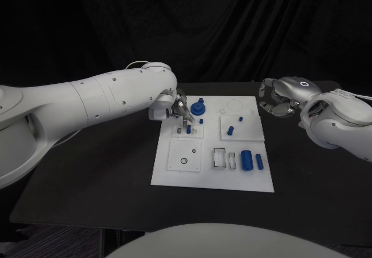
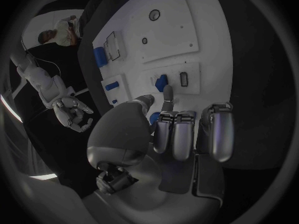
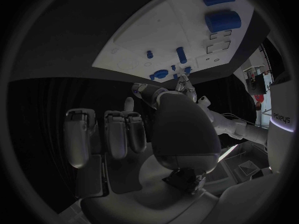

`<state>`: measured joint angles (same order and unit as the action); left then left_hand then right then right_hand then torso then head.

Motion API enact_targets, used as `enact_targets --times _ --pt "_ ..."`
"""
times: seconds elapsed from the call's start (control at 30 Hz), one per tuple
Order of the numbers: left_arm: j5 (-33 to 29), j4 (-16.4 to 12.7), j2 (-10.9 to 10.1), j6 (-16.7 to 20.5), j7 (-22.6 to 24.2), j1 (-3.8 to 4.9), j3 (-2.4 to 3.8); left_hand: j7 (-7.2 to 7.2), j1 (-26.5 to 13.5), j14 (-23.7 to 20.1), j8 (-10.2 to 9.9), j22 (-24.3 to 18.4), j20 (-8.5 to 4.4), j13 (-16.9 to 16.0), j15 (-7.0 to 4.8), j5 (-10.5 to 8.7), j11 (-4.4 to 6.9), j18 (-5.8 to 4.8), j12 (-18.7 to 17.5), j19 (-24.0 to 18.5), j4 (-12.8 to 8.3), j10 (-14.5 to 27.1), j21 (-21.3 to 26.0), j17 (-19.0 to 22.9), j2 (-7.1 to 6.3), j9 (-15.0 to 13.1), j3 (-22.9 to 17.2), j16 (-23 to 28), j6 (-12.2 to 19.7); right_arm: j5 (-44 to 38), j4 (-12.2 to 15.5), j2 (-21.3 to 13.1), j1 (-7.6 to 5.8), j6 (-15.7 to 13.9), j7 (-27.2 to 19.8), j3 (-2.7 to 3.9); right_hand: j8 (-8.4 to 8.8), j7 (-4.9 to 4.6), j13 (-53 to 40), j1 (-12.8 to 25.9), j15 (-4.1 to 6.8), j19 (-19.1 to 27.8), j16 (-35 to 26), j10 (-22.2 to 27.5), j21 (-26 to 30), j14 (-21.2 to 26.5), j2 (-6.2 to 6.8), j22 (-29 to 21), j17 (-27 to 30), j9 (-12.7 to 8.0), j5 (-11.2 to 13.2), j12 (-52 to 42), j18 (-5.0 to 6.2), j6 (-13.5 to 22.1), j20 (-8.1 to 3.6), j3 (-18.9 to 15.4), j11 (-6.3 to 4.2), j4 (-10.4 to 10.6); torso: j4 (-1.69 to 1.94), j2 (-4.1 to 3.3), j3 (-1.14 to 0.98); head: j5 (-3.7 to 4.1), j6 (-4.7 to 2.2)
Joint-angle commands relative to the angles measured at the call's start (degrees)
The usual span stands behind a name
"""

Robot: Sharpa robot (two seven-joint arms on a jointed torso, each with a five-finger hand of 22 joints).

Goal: Assemble the parts on the task board

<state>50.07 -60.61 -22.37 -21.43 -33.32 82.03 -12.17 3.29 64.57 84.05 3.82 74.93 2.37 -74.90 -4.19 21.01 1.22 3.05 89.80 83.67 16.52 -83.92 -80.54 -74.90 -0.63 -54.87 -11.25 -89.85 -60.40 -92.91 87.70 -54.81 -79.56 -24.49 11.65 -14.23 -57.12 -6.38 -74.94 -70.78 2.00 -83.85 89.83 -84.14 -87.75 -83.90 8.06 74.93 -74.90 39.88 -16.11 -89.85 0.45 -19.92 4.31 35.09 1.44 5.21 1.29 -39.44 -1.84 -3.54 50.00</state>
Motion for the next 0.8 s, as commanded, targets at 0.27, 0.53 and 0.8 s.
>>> enact_targets --times 0.27,0.53,0.8 --pt "-0.5 0.6 0.5 -2.7 -0.2 -0.57 0.05 0.0 0.5 6.0 -0.2 6.7 0.27 -15.1 0.43 0.33 -0.41 0.11 0.2 -0.7 -0.9 -6.1 1.0 -15.1 0.0 0.9 0.1 -0.1 -0.1 -0.4 0.2 -0.1 0.13 0.7 1.1 0.04 0.48 -0.04 -15.1 0.2 0.17 -4.3 0.2 -5.9 0.4 -6.1 0.24 14.0 -15.1 -0.3 -0.2 -0.2 0.34 -0.8 -0.05 0.5 -0.16 -0.5 0.16 -0.01 -0.02 0.1 0.0" --pt "-0.5 0.9 0.7 -3.4 -0.3 -0.82 0.05 -0.01 1.1 6.0 -0.2 6.6 0.29 -15.1 0.44 0.33 -0.41 0.15 0.2 -0.8 -1.4 -6.1 1.2 -15.1 0.1 1.4 -0.1 -0.1 -0.1 -0.4 0.1 0.0 0.13 0.7 1.1 0.04 0.62 -0.03 -15.1 0.2 0.19 -4.3 0.2 -5.9 0.4 -6.1 0.27 14.0 -15.1 -0.5 -0.2 -0.2 0.34 -1.3 -0.08 0.9 -0.18 -0.8 0.16 0.12 0.0 0.08 0.0" --pt "-0.5 0.9 0.6 -3.6 0.2 -0.95 0.04 -0.03 1.3 6.0 -0.1 6.5 0.29 -15.1 0.44 0.34 -0.39 0.16 0.2 -0.9 -1.7 -6.1 1.3 -15.1 0.12 1.5 -0.2 -0.1 -0.1 -0.4 0.1 0.0 0.13 1.1 1.4 0.04 1.48 -0.03 -15.1 0.5 0.27 -4.3 0.2 -5.9 0.5 -6.1 1.02 14.0 -15.1 -1.4 -0.3 -0.2 0.36 -2.9 -0.19 4.6 -0.22 -1.6 0.14 0.2 -0.08 -0.08 0.0"
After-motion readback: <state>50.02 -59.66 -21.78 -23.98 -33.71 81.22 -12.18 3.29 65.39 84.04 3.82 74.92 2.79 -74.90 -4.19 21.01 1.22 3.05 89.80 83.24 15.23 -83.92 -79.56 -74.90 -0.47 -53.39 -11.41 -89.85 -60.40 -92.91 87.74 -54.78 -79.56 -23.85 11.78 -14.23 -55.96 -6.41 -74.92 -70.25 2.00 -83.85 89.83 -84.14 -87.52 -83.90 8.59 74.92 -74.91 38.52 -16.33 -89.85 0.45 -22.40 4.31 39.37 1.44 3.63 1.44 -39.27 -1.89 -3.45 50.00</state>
